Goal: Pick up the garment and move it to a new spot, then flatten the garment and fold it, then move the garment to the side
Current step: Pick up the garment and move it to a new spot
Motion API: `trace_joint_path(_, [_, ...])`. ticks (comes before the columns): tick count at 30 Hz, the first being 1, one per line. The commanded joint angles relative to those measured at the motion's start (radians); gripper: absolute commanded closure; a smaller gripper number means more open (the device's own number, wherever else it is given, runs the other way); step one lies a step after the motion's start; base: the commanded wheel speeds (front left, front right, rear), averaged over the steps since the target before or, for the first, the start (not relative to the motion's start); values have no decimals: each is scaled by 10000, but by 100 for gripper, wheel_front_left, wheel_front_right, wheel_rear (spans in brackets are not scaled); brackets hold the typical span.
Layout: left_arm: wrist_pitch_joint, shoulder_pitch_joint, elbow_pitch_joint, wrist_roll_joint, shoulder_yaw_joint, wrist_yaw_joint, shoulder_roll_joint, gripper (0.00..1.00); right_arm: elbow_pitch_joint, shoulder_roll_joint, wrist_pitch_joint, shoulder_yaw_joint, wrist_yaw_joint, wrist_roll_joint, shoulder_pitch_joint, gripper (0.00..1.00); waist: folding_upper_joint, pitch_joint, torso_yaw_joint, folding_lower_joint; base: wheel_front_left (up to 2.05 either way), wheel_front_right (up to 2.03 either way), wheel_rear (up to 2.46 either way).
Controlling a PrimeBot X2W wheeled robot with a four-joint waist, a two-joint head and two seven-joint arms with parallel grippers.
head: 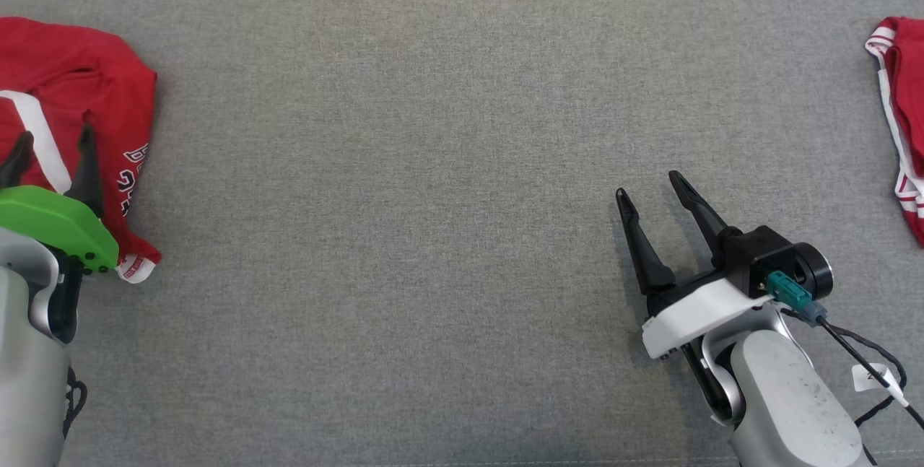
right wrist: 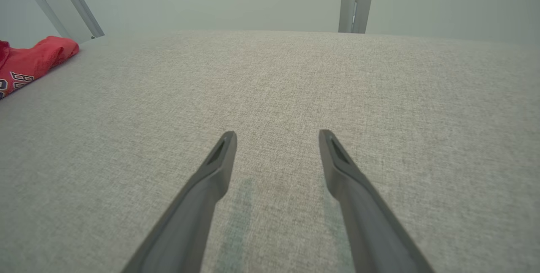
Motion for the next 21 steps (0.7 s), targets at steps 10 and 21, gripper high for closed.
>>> trace_joint_path(10, [128,-600,1806,-604,6,130,-132,0,-68,-27,-26,-92,-15,25,-372,0,0,592,-518,-1,0,0,0])
trace_joint_path(21, [-995,-758,2272,-345,-398,62,-591,100,93,91,-26,-117,-15,127,-319,0,0,191,-444,-1,0,0,0])
